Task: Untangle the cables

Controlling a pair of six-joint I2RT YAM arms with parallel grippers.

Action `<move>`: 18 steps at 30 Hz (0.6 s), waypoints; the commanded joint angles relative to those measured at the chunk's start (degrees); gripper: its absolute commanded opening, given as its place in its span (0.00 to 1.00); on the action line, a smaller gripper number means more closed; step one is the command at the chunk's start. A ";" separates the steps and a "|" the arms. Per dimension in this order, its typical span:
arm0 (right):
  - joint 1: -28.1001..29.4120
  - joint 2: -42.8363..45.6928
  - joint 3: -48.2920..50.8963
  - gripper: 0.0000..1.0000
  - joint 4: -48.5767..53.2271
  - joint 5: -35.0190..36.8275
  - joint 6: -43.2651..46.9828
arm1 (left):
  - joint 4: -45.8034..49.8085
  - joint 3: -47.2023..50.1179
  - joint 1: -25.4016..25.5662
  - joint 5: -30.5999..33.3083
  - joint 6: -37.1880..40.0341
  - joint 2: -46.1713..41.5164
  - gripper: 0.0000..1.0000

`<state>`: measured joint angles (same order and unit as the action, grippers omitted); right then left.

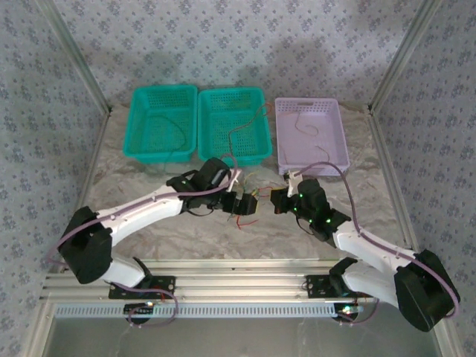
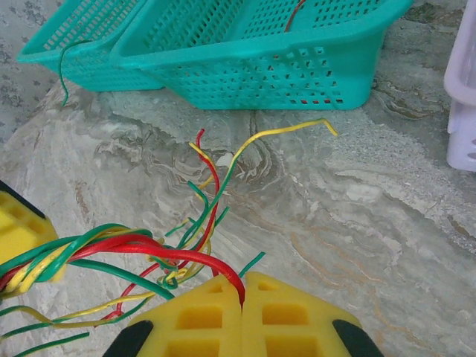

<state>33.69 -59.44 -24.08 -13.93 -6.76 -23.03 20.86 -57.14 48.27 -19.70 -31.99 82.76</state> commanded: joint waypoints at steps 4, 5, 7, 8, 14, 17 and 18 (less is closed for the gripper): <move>0.66 -0.28 -1.85 0.00 0.55 -0.24 0.78 | 1.40 -2.08 1.32 2.05 3.22 0.76 0.70; 0.67 -0.45 -1.93 0.00 0.77 0.08 0.71 | 1.61 -2.25 1.38 2.42 3.41 0.30 0.65; 0.67 -0.88 -2.33 0.00 1.41 0.88 0.75 | 2.27 -2.73 1.32 2.96 3.77 -0.61 0.55; 0.67 -1.18 -2.54 0.00 1.85 1.31 0.68 | 2.40 -2.95 1.26 3.05 3.86 -1.15 0.49; 0.36 -2.63 -3.23 0.00 3.35 4.37 -0.31 | 3.14 -3.45 1.24 3.87 4.21 -3.95 0.11; -0.36 -3.42 -3.94 0.00 6.58 8.34 -1.40 | 5.43 -4.49 0.95 5.34 4.98 -6.02 0.00; -1.00 -3.64 -3.96 0.00 7.19 8.55 -1.88 | 6.02 -4.62 0.77 5.64 5.24 -7.10 0.00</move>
<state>34.15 -62.06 -26.61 -11.70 -4.91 -23.16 22.92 -59.57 49.47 -16.08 -27.92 79.59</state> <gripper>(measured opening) 0.049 0.048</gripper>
